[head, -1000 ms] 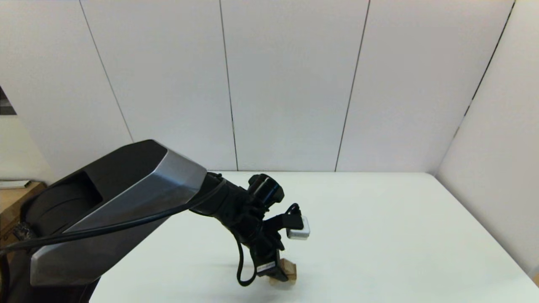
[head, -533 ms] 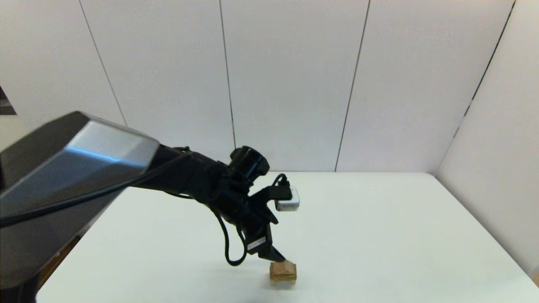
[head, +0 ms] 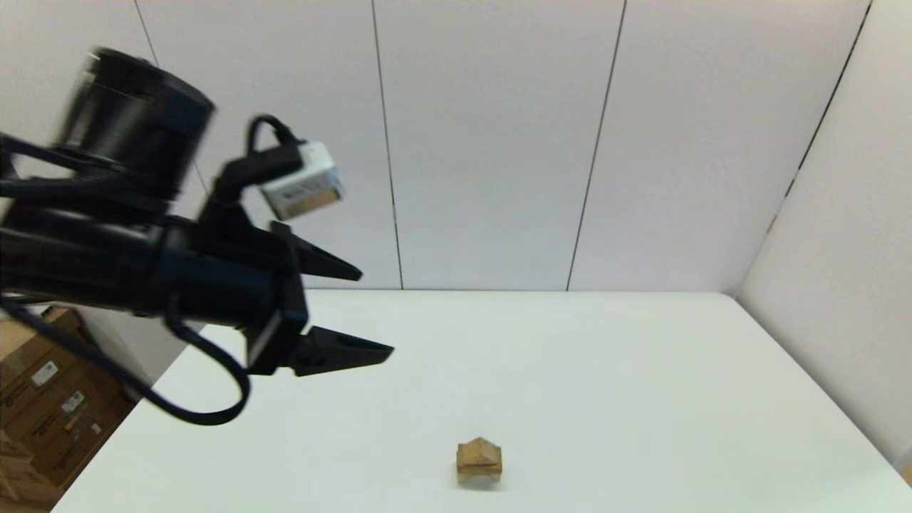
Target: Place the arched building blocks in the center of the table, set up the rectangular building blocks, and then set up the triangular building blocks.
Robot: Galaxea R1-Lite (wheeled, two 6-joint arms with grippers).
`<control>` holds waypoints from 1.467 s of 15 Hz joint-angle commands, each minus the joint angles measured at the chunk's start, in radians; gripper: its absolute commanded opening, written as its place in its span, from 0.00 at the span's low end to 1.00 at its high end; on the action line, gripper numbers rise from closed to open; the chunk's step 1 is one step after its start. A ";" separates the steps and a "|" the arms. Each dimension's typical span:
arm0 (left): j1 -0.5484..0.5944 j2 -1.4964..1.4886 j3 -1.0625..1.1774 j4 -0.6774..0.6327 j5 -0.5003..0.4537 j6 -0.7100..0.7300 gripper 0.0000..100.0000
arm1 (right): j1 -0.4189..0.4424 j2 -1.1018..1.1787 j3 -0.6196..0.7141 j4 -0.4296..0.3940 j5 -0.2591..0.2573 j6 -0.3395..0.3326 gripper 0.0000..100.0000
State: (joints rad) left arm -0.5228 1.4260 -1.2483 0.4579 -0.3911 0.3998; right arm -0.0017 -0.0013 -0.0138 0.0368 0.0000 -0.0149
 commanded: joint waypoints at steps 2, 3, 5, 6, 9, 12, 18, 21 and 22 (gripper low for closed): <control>0.069 -0.633 0.340 -0.045 0.222 -0.265 1.00 | 0.000 0.000 0.000 0.000 0.000 0.000 1.00; 0.139 -0.703 0.411 -0.093 0.225 -0.260 1.00 | 0.000 0.000 0.000 0.000 0.000 0.000 1.00; 0.228 -0.791 0.469 -0.128 0.259 -0.210 1.00 | 0.000 0.000 0.000 0.000 0.000 0.000 1.00; 0.256 -0.826 0.497 -0.128 0.304 -0.167 1.00 | 0.000 0.000 0.000 0.000 0.000 0.000 1.00; 0.362 -0.983 0.607 -0.131 0.399 -0.108 1.00 | 0.000 0.000 0.000 0.000 0.000 0.000 1.00; 0.455 -1.116 0.722 -0.128 0.391 -0.107 1.00 | 0.000 0.000 0.000 0.000 0.000 0.000 1.00; 0.515 -1.427 1.000 -0.136 0.399 -0.114 1.00 | 0.000 0.001 0.000 0.000 0.000 0.000 1.00; 0.515 -1.426 1.149 -0.260 0.399 -0.219 1.00 | 0.000 0.000 0.000 0.000 0.000 0.000 1.00; 0.515 -1.426 1.182 -0.350 0.380 -0.260 1.00 | 0.000 0.000 0.000 0.000 0.000 0.000 1.00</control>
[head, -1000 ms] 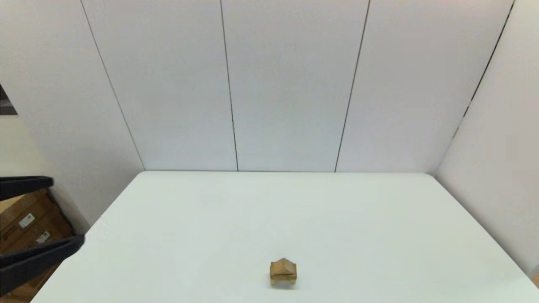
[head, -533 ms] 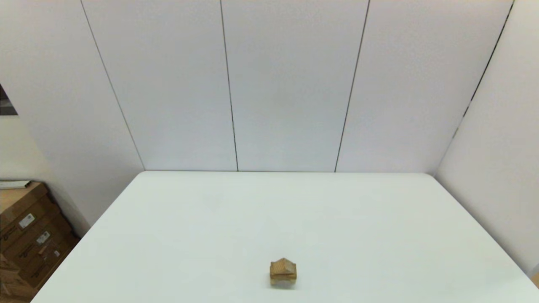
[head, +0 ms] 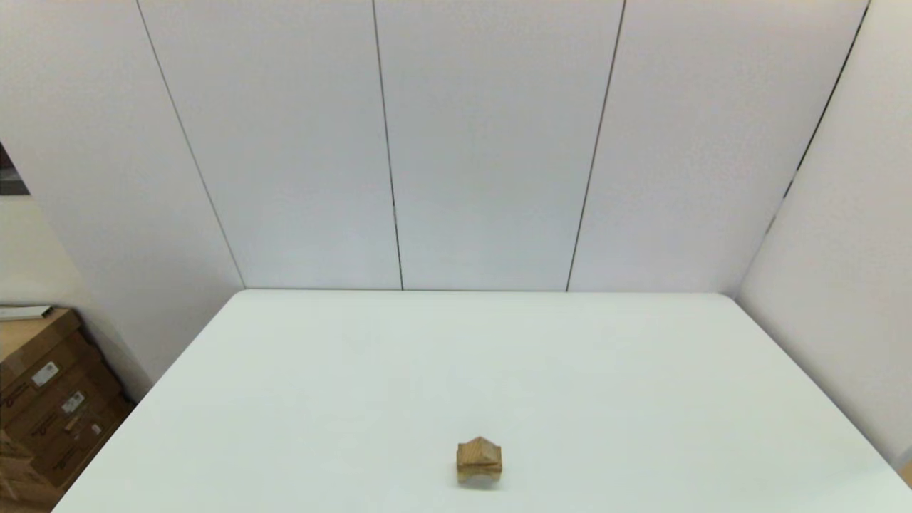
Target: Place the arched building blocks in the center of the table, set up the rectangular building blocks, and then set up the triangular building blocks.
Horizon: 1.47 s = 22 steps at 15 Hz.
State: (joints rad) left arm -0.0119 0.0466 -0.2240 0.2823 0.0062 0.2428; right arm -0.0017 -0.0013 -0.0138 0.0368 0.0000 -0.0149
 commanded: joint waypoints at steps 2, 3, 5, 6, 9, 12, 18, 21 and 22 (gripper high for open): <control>0.004 -0.047 0.219 -0.269 -0.026 -0.145 1.00 | 0.000 0.000 0.000 0.000 0.000 0.000 1.00; 0.004 -0.047 0.223 -0.279 -0.026 -0.151 1.00 | 0.000 0.000 0.000 0.000 0.000 0.000 1.00; 0.004 -0.047 0.223 -0.278 -0.026 -0.157 1.00 | 0.000 0.000 0.000 0.000 0.000 0.000 1.00; 0.004 -0.047 0.223 -0.279 -0.023 -0.171 1.00 | 0.000 0.000 0.000 0.000 0.000 0.000 1.00; 0.004 -0.047 0.223 -0.281 -0.008 -0.237 1.00 | 0.000 0.000 0.000 0.000 0.000 0.000 1.00; 0.004 -0.047 0.223 -0.281 -0.008 -0.238 1.00 | 0.000 0.000 0.000 0.000 0.000 0.000 1.00; 0.004 -0.047 0.223 -0.282 -0.008 -0.244 1.00 | 0.000 0.000 -0.002 0.000 0.000 0.001 1.00; 0.004 -0.047 0.223 -0.282 -0.008 -0.244 1.00 | 0.000 0.001 0.000 0.000 0.000 0.015 1.00; 0.004 -0.047 0.223 -0.281 -0.008 -0.244 1.00 | 0.000 0.001 -0.002 0.000 0.000 0.015 1.00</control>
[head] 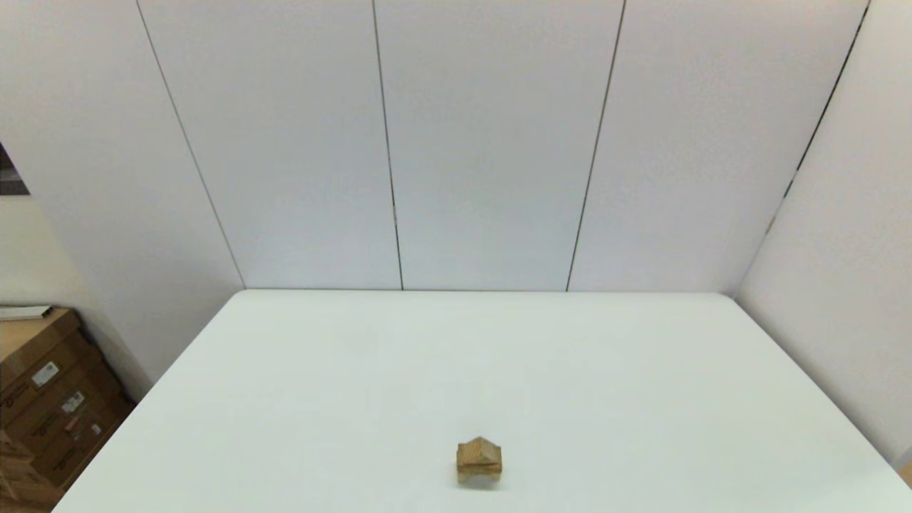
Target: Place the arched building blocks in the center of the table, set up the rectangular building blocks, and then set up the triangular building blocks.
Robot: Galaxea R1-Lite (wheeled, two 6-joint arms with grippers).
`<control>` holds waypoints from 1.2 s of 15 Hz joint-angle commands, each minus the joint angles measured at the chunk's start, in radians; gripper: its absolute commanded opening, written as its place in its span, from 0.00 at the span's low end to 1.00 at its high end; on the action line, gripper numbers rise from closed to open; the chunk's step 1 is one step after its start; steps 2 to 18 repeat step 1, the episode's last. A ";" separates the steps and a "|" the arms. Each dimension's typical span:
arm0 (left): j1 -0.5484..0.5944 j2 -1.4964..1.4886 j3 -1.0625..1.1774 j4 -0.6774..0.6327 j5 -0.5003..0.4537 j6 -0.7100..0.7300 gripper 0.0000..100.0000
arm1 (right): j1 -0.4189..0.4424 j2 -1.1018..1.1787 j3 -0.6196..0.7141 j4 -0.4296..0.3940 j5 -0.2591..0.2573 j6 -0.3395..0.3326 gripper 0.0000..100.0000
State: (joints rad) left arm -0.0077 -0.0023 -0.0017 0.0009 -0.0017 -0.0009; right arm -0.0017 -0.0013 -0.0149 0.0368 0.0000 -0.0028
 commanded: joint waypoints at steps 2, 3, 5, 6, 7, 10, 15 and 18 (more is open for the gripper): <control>0.000 0.002 0.000 -0.001 0.000 -0.001 1.00 | 0.000 0.001 0.000 0.000 0.000 0.003 1.00; 0.000 0.002 0.000 -0.001 0.000 -0.001 1.00 | 0.000 0.001 0.000 0.000 0.000 0.003 1.00; 0.000 0.002 0.000 -0.001 0.000 -0.001 1.00 | 0.000 0.001 0.000 0.000 0.000 0.003 1.00; 0.000 0.002 0.000 -0.001 0.000 -0.001 1.00 | 0.000 0.001 0.000 0.000 0.000 0.003 1.00; 0.000 0.002 0.000 -0.001 0.000 -0.001 1.00 | 0.000 0.001 0.000 0.000 0.000 0.003 1.00; 0.000 0.002 0.000 -0.001 0.000 -0.001 1.00 | 0.000 0.001 0.000 0.000 0.000 0.003 1.00; 0.000 0.002 0.000 -0.001 0.000 -0.001 1.00 | 0.000 0.001 0.000 0.000 0.000 0.003 1.00; 0.000 0.002 0.000 -0.001 0.000 -0.001 1.00 | 0.000 0.001 0.000 0.000 0.000 0.003 1.00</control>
